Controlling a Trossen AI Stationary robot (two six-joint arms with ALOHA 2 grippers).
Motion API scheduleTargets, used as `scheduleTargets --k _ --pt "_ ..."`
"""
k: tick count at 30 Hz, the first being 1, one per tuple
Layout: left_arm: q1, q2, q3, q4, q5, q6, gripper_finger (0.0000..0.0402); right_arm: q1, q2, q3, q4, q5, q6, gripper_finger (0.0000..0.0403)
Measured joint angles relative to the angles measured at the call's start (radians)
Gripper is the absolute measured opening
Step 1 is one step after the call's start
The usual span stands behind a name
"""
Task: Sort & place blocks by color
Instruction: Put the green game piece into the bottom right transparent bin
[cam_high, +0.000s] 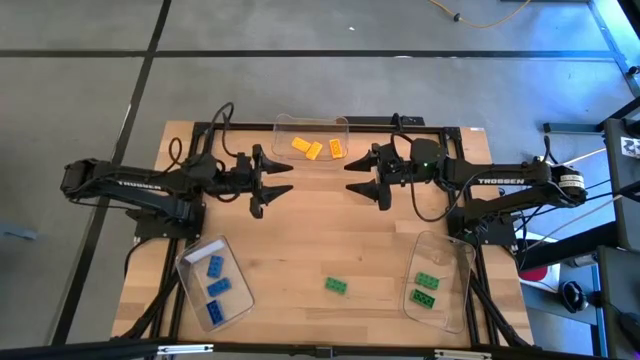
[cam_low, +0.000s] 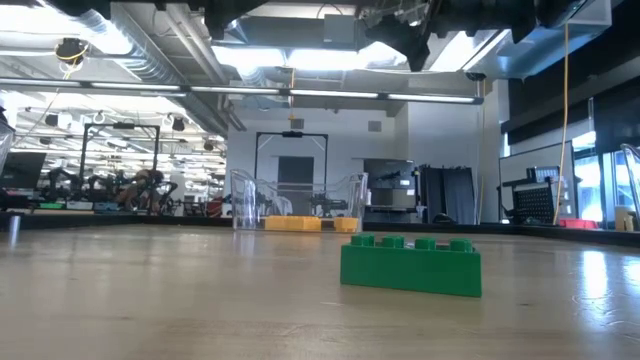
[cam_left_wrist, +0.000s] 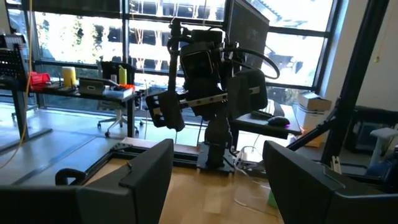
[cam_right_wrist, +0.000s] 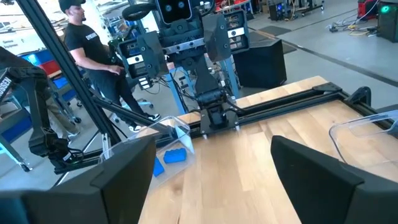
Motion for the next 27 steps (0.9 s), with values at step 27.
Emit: scheduleTargets --k 27 --pt "0.001 0.0 0.0 -0.001 -0.009 0.0 0.024 0.514 0.126 0.032 -0.424 0.375 0.19 0.0295"
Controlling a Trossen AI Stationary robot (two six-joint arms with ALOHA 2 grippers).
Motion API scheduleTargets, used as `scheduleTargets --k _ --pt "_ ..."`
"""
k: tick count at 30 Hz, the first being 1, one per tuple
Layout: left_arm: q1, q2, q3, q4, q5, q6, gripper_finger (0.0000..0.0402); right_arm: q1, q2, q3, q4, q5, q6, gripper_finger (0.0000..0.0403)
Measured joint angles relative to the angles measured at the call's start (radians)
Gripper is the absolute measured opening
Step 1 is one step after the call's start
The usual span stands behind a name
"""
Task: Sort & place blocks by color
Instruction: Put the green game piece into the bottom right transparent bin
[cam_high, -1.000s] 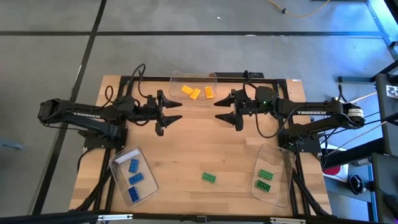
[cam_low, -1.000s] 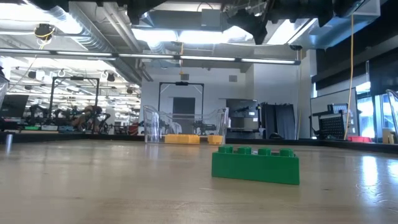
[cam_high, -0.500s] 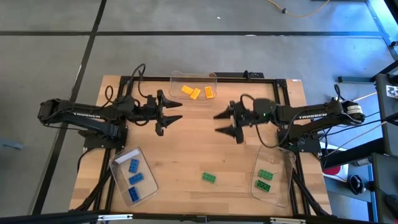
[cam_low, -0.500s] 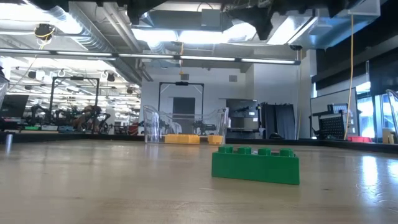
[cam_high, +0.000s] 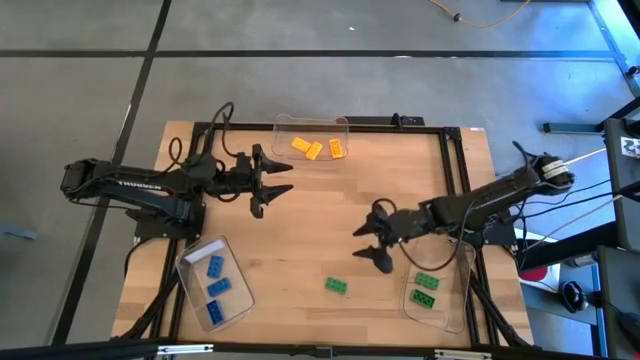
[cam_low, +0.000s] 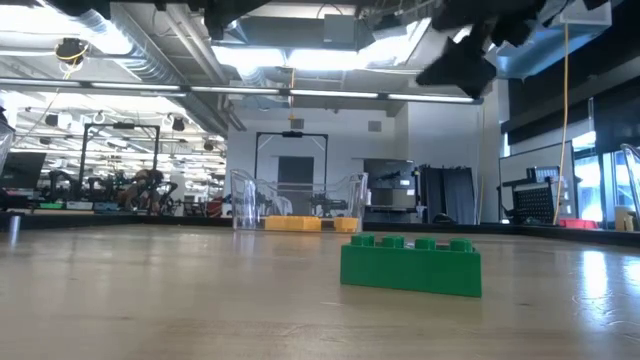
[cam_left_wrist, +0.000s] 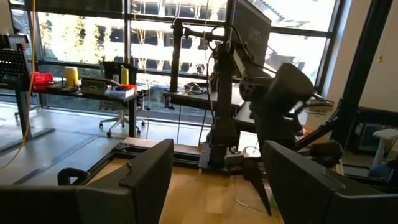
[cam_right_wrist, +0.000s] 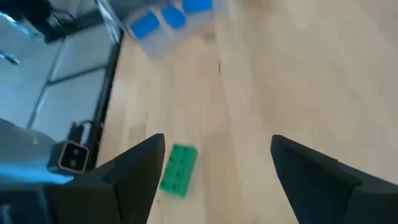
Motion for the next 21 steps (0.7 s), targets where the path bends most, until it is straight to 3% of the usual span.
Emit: scheduleTargets --k 7,16,21 --pt "0.0 0.0 0.0 0.0 -0.028 0.0 0.024 0.058 0.195 0.206 -0.225 0.002 0.025 0.0295" --pt "0.0 0.0 0.0 0.0 -0.101 0.006 0.024 0.093 0.446 0.411 -0.361 0.004 0.13 0.0295" --pt "0.0 0.0 0.0 0.0 -0.145 0.086 0.024 0.113 0.544 0.503 -0.393 0.002 0.134 0.0295"
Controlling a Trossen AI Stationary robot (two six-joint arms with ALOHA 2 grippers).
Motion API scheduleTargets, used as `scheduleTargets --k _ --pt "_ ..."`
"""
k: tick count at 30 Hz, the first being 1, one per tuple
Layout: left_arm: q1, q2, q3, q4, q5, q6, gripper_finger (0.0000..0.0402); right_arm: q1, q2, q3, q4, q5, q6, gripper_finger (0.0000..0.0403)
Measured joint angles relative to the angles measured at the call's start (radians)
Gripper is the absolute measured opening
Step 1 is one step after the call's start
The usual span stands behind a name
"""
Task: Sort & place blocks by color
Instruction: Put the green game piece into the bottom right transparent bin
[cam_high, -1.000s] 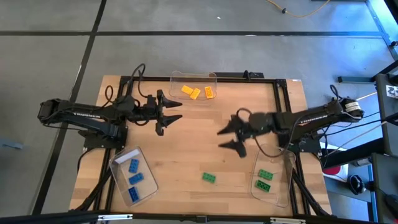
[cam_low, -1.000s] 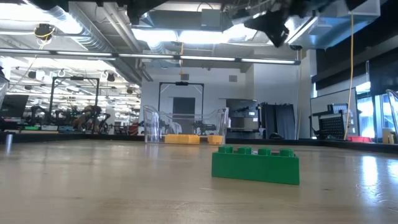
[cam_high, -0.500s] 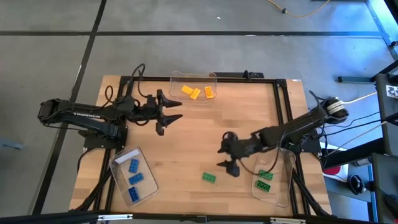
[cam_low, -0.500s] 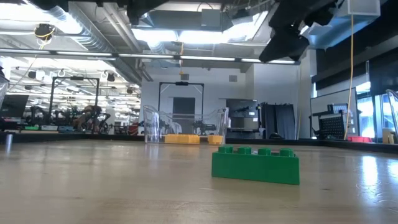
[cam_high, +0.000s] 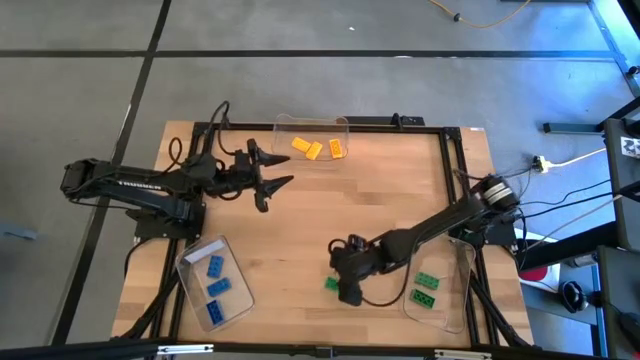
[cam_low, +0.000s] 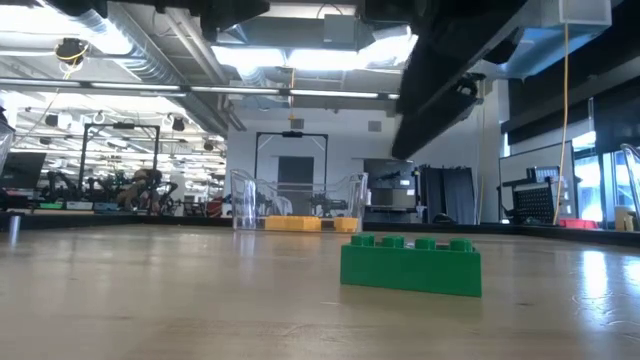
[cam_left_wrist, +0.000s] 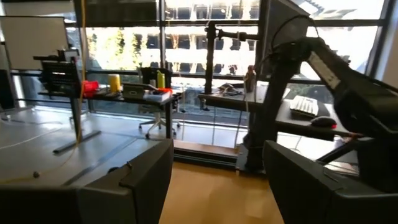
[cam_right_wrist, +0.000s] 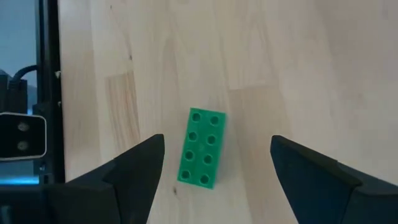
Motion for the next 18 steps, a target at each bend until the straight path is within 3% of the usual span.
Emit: scheduleTargets --k 10,18 --pt "0.0 0.0 0.0 0.001 -0.063 0.062 0.024 0.046 0.147 0.076 -0.021 -0.001 0.025 0.0295" --pt "0.0 0.0 0.0 0.001 -0.063 0.07 0.024 0.053 0.176 0.073 -0.077 0.002 0.044 0.0295"
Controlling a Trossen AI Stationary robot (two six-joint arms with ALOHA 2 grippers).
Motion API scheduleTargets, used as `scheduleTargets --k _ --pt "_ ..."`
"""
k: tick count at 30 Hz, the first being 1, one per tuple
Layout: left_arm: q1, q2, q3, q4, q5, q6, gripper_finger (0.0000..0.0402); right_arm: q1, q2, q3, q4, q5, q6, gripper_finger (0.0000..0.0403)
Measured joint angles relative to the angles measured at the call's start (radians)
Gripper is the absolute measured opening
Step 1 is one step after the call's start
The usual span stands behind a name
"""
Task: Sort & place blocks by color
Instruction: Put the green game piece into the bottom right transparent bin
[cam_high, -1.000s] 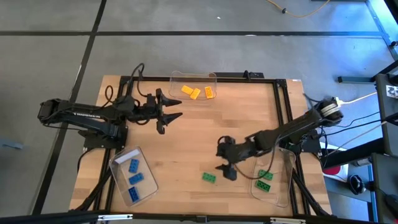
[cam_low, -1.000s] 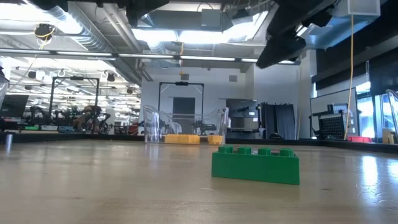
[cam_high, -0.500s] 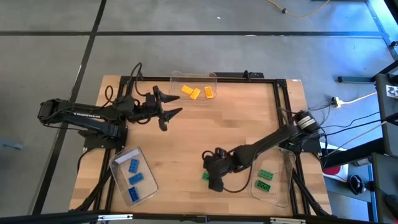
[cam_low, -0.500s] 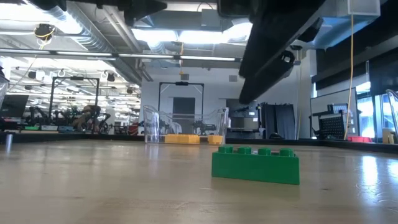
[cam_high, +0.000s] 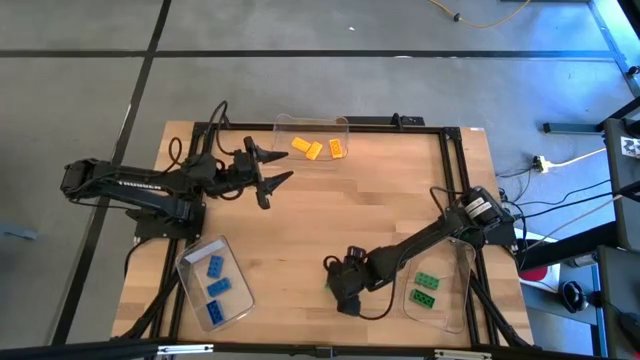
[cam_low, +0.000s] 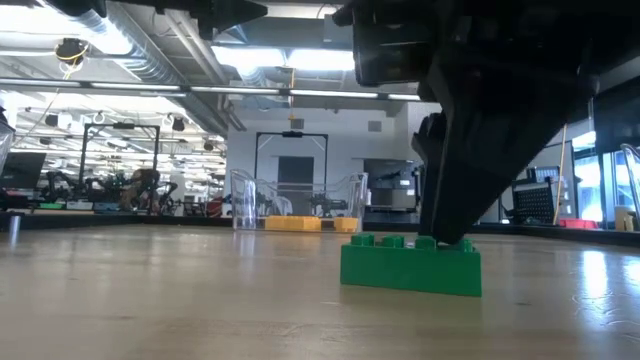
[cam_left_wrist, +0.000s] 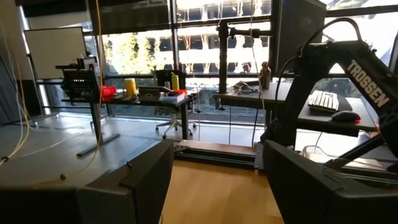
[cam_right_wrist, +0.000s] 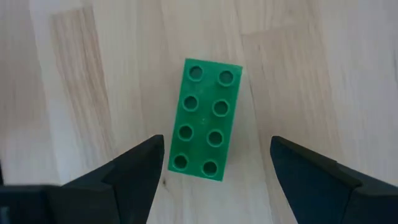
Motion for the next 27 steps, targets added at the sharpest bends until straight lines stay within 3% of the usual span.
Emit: scheduleTargets --k 17,20,24,27 --pt "0.0 0.0 0.0 0.003 -0.05 0.0 0.024 0.003 0.062 -0.005 0.012 0.055 -0.129 0.0287" --pt "0.0 0.0 0.0 0.006 -0.05 0.0 0.024 0.004 0.057 -0.006 -0.001 0.067 -0.184 0.025" --pt "0.0 0.0 0.0 0.006 -0.051 0.0 0.024 0.006 0.056 -0.005 -0.051 0.078 -0.275 0.0147" --pt "0.0 0.0 0.0 0.005 -0.051 -0.001 0.024 0.007 0.053 -0.005 -0.091 0.085 -0.354 0.0143"
